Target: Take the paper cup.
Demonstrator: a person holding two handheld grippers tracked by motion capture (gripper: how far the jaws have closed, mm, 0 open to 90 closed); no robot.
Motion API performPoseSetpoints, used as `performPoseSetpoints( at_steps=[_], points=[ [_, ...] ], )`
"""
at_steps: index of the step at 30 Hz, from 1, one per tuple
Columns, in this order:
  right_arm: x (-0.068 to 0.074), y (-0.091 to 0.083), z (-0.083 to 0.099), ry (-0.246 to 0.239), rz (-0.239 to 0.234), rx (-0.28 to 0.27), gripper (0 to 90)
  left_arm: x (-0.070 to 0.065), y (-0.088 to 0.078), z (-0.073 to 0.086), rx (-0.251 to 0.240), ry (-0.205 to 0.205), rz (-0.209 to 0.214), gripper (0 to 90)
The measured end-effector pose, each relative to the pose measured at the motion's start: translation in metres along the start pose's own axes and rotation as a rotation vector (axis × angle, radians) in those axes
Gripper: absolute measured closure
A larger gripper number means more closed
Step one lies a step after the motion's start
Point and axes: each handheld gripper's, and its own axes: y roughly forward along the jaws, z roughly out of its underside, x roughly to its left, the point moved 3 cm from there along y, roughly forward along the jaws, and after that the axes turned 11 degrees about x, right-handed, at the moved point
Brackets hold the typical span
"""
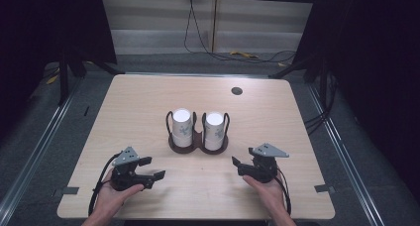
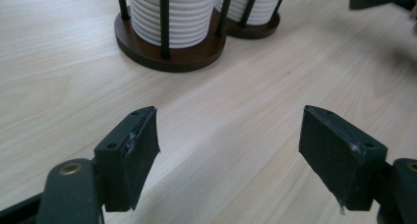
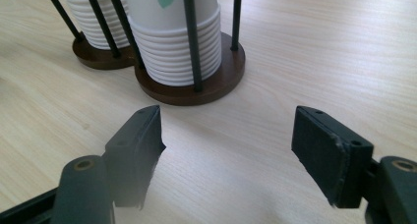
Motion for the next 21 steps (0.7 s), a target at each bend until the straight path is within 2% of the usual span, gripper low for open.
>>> performPoseSetpoints(
  at_steps=[2,3,5,7,9,11,13,15,19,21],
  points=[
    [0.001,0.0,0.0,-0.003,-0.009,-0.002,27.7,0.001,0.0,-0.001,-0.004,-0.001,0.002,23.1],
    [0.002,0.0,-0.001,-0.006,-0.024,-0.003,27.6,0.001,-0.001,-0.001,-0.013,-0.023,0.01,23.1],
    [0.003,0.0,-0.002,-0.01,-0.038,-0.006,27.5,0.001,-0.001,-0.001,-0.017,-0.014,0.018,24.4],
    [0.004,0.001,-0.003,-0.013,-0.05,-0.011,27.6,0.001,-0.002,-0.001,-0.021,-0.001,0.003,26.5],
    [0.005,0.001,-0.003,-0.008,-0.06,-0.016,27.6,0.0,-0.001,-0.001,-0.03,-0.007,-0.001,30.4],
    [0.007,0.001,-0.006,-0.016,-0.068,-0.024,27.6,0.0,-0.001,-0.001,-0.026,0.016,-0.013,30.4],
    [0.009,0.001,-0.008,-0.018,-0.098,-0.017,29.8,0.0,0.0,0.0,-0.022,0.037,-0.024,29.5],
    [0.01,0.001,-0.008,-0.023,-0.106,-0.012,30.5,0.0,0.0,0.0,-0.018,0.037,-0.032,29.3],
    [0.013,0.001,-0.012,-0.054,-0.116,-0.027,30.5,0.002,0.0,0.003,-0.027,0.027,-0.003,27.7],
    [0.014,0.001,-0.013,-0.059,-0.121,-0.028,30.7,0.004,0.0,0.003,-0.028,0.021,-0.007,27.7]
  ],
)
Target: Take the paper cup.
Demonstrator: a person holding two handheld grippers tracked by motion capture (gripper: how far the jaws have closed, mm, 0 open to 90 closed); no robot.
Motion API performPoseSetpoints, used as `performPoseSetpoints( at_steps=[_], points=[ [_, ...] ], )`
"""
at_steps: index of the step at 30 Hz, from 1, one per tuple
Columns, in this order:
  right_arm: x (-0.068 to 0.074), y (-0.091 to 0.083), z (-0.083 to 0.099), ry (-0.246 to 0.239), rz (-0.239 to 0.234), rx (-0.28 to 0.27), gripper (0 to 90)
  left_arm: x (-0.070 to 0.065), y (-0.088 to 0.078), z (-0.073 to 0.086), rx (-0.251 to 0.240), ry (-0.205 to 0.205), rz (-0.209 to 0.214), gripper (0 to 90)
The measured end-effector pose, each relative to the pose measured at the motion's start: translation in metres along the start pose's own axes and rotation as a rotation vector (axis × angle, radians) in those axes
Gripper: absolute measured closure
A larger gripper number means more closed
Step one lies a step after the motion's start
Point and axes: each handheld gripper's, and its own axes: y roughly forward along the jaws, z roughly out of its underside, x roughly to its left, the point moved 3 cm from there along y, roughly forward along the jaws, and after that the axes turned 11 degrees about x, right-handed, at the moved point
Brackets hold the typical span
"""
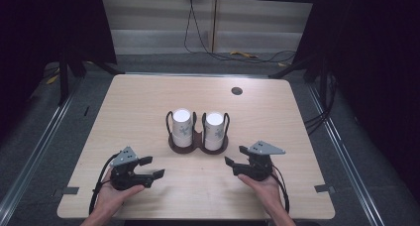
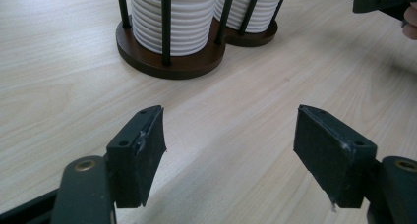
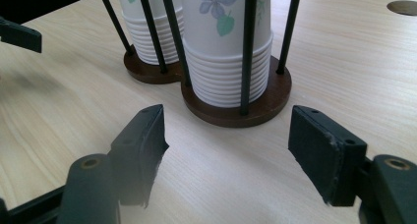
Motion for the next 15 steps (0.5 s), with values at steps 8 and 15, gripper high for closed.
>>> performPoseSetpoints(
  at_steps=[8,15],
  points=[
    [0.002,0.004,-0.01,-0.012,-0.021,0.009,32.5,0.0,-0.008,0.005,0.032,0.021,0.011,25.2],
    [0.008,0.005,-0.016,-0.024,-0.061,0.003,30.4,0.0,-0.007,0.004,0.037,0.036,0.01,23.3]
  ],
)
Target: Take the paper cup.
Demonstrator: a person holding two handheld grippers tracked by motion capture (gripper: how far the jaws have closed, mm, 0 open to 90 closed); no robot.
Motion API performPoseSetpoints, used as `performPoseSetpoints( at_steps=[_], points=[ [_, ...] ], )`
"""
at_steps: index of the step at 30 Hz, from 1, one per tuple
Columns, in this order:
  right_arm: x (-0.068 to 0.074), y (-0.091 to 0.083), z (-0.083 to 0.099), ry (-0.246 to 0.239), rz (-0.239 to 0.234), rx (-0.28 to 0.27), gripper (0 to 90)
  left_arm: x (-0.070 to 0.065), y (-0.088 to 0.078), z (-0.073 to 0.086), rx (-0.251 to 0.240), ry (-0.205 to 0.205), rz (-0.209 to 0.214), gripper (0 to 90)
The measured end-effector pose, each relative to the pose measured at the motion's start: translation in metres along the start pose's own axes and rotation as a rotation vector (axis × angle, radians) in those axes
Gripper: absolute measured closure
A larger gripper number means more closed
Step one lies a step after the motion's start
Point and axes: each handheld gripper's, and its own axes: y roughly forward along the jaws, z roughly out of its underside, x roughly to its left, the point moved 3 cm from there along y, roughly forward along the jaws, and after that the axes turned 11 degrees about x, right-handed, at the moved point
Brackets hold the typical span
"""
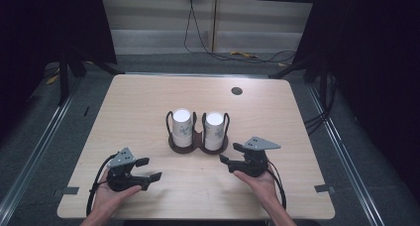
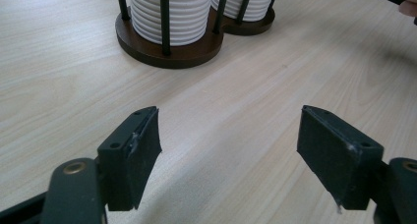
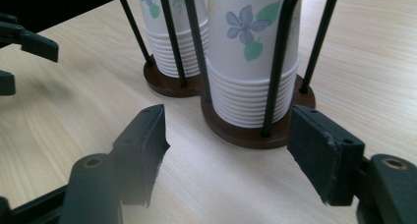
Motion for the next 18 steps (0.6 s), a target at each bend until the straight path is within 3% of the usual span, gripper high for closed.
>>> performPoseSetpoints(
  at_steps=[4,8,18],
  points=[
    [0.01,-0.001,-0.01,-0.025,-0.038,0.003,28.7,0.002,-0.002,0.0,0.004,0.001,0.007,19.7],
    [0.014,0.003,-0.019,-0.059,-0.041,0.012,28.5,0.004,-0.003,0.0,0.017,0.005,0.003,17.5],
    [0.018,0.006,-0.033,-0.057,-0.069,-0.016,28.5,0.004,-0.003,-0.002,0.011,0.014,0.019,21.4]
  ],
)
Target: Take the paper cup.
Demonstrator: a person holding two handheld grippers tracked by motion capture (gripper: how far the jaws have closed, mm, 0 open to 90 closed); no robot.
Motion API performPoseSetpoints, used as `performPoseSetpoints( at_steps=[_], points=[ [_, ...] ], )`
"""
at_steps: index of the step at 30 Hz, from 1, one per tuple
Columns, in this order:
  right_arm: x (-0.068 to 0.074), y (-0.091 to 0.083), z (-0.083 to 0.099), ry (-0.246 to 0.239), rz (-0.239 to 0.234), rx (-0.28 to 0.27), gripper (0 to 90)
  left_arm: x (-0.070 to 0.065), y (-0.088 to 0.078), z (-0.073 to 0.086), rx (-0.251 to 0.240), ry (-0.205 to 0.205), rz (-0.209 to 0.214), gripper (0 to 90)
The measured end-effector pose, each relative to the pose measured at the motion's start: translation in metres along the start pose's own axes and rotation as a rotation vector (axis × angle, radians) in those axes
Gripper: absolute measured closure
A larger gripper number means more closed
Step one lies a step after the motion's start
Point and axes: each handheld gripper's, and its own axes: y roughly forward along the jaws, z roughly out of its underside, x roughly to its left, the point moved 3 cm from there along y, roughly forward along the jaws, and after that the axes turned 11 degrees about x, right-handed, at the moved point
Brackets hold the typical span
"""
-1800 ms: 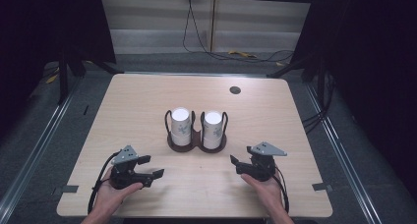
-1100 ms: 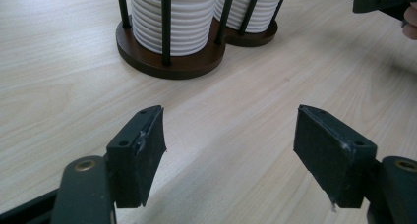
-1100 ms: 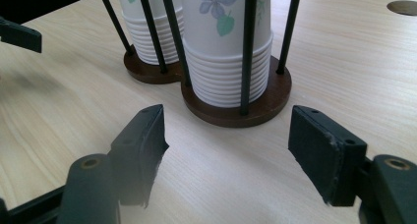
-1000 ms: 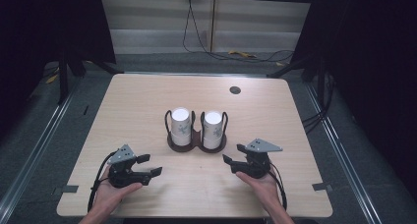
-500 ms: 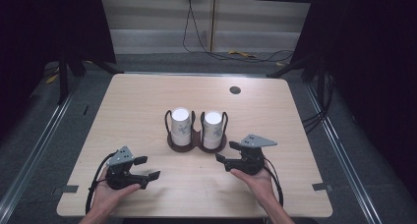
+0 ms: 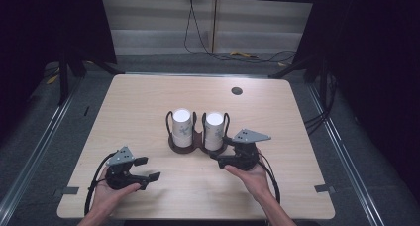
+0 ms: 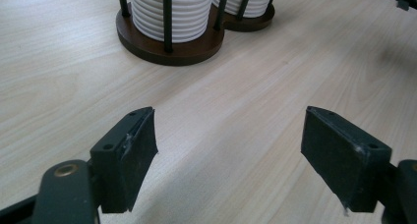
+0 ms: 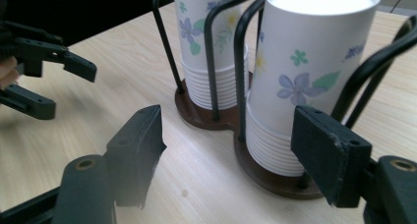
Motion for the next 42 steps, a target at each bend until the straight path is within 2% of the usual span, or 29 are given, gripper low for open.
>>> performPoseSetpoints(
  at_steps=[4,6,10,19,25,28,30,34,36,42],
  points=[
    [0.001,0.001,-0.006,-0.004,-0.013,-0.006,28.5,0.0,-0.001,0.0,-0.008,-0.002,0.004,21.9],
    [0.002,0.0,-0.012,-0.025,-0.04,-0.046,28.5,-0.002,0.001,0.0,-0.001,-0.01,0.029,23.1],
    [0.005,0.001,-0.019,-0.019,-0.071,-0.045,28.5,-0.005,0.002,-0.001,-0.005,0.0,0.036,23.3],
    [0.006,0.002,-0.038,-0.048,-0.114,-0.046,29.8,-0.005,0.005,-0.002,-0.003,0.003,0.039,23.3],
    [0.007,0.002,-0.056,-0.084,-0.13,-0.028,31.9,-0.006,0.004,-0.002,0.004,0.009,0.037,24.0],
    [0.006,0.005,-0.065,-0.113,-0.126,0.02,31.8,-0.006,0.004,-0.002,0.005,0.012,0.04,24.0],
    [0.005,0.009,-0.069,-0.119,-0.117,0.033,31.8,-0.006,0.004,-0.002,0.005,0.014,0.038,24.0],
    [0.006,0.014,-0.076,-0.126,-0.117,0.039,31.4,-0.005,0.004,-0.002,0.008,-0.008,0.057,24.5],
    [0.011,0.016,-0.085,-0.143,-0.13,0.029,30.5,-0.003,0.005,0.0,0.027,-0.001,0.043,24.7],
    [0.015,0.022,-0.099,-0.166,-0.152,0.045,31.9,-0.004,0.005,-0.001,0.017,0.001,0.05,24.6]
  ],
)
